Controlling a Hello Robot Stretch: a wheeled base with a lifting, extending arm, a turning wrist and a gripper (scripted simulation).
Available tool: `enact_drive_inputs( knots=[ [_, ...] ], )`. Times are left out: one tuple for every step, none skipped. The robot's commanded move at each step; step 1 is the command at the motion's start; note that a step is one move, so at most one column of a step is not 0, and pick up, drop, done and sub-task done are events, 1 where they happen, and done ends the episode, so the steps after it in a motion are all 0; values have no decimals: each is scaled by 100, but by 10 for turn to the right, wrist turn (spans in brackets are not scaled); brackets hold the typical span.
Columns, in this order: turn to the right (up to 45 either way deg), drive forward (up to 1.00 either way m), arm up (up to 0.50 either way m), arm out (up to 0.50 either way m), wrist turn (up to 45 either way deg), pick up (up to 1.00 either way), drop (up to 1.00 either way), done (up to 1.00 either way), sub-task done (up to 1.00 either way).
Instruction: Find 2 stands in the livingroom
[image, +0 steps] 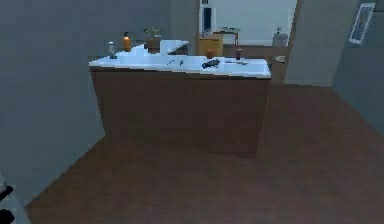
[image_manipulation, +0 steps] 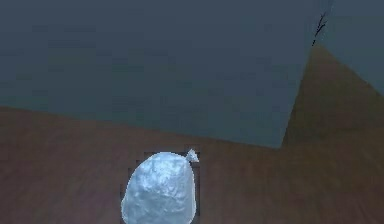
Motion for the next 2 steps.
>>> enact_drive_inputs(
  knots=[
    [120,0,0,0,0,0,0,0,0],
    [0,75,0,0,0,0,0,0,0]
  ],
)
